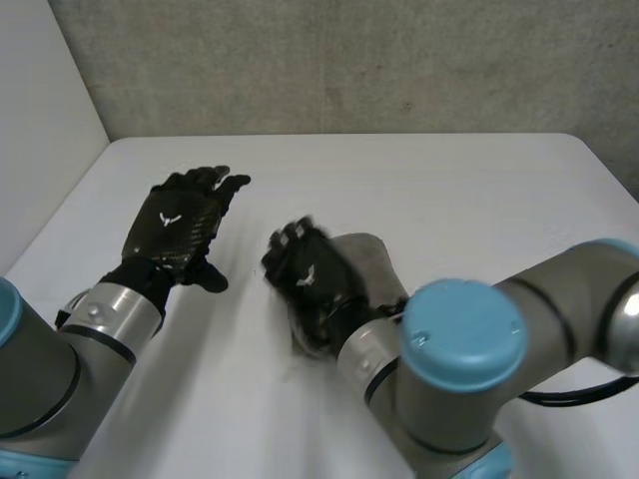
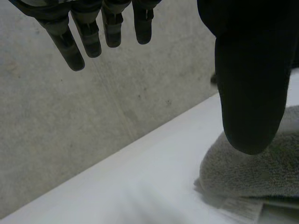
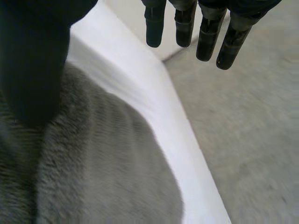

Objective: Fold the laundry

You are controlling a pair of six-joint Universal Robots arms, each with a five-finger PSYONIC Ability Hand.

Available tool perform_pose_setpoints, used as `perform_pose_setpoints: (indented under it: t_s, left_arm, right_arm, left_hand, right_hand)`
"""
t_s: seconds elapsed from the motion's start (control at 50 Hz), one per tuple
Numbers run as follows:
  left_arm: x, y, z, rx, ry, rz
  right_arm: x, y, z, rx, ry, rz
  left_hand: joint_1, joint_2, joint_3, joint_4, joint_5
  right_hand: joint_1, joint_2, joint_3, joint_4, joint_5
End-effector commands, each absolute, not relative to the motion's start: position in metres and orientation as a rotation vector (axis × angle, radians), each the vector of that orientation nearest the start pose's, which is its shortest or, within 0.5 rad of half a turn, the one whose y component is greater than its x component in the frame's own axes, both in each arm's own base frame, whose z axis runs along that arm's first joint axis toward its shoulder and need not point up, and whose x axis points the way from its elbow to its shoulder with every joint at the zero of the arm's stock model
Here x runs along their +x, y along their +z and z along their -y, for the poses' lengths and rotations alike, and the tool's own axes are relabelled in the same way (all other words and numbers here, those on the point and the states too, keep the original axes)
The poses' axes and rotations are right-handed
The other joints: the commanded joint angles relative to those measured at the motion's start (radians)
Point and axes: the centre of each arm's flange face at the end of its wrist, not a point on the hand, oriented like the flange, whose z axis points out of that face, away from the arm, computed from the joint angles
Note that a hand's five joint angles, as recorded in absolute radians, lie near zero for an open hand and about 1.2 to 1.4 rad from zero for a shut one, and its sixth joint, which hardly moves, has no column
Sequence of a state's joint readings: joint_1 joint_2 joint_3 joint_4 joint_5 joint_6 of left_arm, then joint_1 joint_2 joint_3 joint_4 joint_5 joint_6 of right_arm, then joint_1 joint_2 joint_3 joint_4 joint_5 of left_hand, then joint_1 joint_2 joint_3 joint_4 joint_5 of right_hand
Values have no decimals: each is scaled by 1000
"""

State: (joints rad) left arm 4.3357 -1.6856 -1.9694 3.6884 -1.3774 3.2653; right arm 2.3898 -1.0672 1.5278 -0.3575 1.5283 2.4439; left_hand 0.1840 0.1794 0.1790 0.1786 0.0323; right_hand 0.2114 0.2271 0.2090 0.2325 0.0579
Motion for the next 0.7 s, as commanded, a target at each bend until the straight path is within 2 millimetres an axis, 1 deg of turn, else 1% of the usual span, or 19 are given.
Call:
perform_pose_setpoints:
  t_s: [0.02, 0.04, 0.06, 0.1, 0.14, 0.16, 0.18, 0.2, 0.22, 0.26, 0.28, 0.32, 0.34, 0.38, 0.4, 0.44, 0.5, 0.64, 0.7]
  left_arm:
    - [-266, 232, 233, 843, -2555, -2225]
    - [-274, 236, 230, 853, -2563, -2233]
    - [-281, 242, 226, 861, -2569, -2240]
    - [-289, 246, 225, 859, -2561, -2254]
    - [-296, 244, 226, 864, -2529, -2288]
    - [-306, 241, 225, 878, -2488, -2340]
    - [-306, 241, 225, 879, -2488, -2340]
    - [-318, 237, 222, 897, -2444, -2407]
    - [-318, 237, 222, 897, -2444, -2408]
    - [-338, 217, 221, 864, -2278, -2620]
    - [-339, 217, 221, 864, -2276, -2621]
    - [-347, 195, 224, 794, -2116, -2770]
    - [-347, 195, 224, 794, -2115, -2770]
    - [-349, 171, 229, 741, -1987, -2838]
    - [-349, 171, 229, 741, -1986, -2838]
    - [-348, 151, 231, 724, -1910, -2850]
    - [-347, 138, 230, 729, -1856, -2862]
    - [-343, 128, 227, 735, -1802, -2876]
    - [-342, 128, 226, 735, -1802, -2876]
  right_arm:
    - [338, 218, 206, -1090, -1966, -1846]
    - [328, 223, 212, -1011, -1908, -1913]
    - [328, 223, 212, -1010, -1908, -1914]
    - [310, 226, 227, -867, -1807, -2043]
    - [305, 227, 233, -820, -1758, -2087]
    - [301, 226, 236, -790, -1703, -2117]
    - [301, 226, 236, -790, -1702, -2118]
    - [301, 220, 240, -774, -1630, -2144]
    - [301, 220, 240, -774, -1629, -2144]
    - [305, 203, 247, -797, -1518, -2171]
    - [305, 203, 247, -797, -1518, -2171]
    - [305, 191, 255, -809, -1460, -2187]
    - [305, 190, 255, -809, -1460, -2187]
    - [306, 179, 258, -821, -1423, -2197]
    - [306, 179, 258, -821, -1423, -2197]
    - [308, 167, 261, -833, -1412, -2207]
    - [310, 154, 264, -881, -1424, -2209]
    - [310, 140, 267, -1099, -1498, -2192]
    - [310, 139, 267, -1116, -1507, -2189]
  left_hand:
    - [27, 31, 32, 32, 4]
    - [29, 34, 35, 35, 7]
    - [30, 34, 35, 35, 7]
    - [30, 34, 35, 35, 7]
    - [27, 31, 32, 32, 4]
    - [27, 31, 32, 32, 4]
    - [27, 31, 32, 32, 4]
    - [24, 28, 29, 29, 1]
    - [24, 28, 29, 29, 1]
    - [18, 22, 23, 23, -5]
    - [18, 22, 23, 23, -5]
    - [18, 22, 23, 23, -5]
    - [18, 22, 23, 23, -5]
    - [15, 19, 20, 20, -8]
    - [15, 19, 20, 20, -8]
    - [12, 17, 17, 17, -11]
    - [12, 17, 17, 17, -11]
    - [9, 14, 14, 14, -14]
    - [6, 11, 11, 11, -17]
  right_hand:
    - [-37, -53, -34, -58, -58]
    - [-37, -53, -34, -58, -58]
    - [-37, -53, -34, -58, -58]
    - [-37, -53, -34, -58, -58]
    - [-37, -53, -34, -58, -58]
    - [-37, -53, -34, -58, -58]
    - [-37, -53, -34, -58, -58]
    - [-37, -53, -34, -58, -58]
    - [-37, -53, -34, -58, -58]
    - [-37, -53, -34, -58, -58]
    - [-37, -53, -34, -58, -58]
    - [-37, -53, -34, -58, -58]
    - [-37, -53, -34, -58, -58]
    - [-37, -53, -34, -58, -58]
    - [-37, -53, -34, -58, -58]
    - [-37, -53, -34, -58, -58]
    - [-37, -53, -34, -58, -58]
    - [-37, -53, -34, -58, -58]
    - [-37, -53, -34, -58, -58]
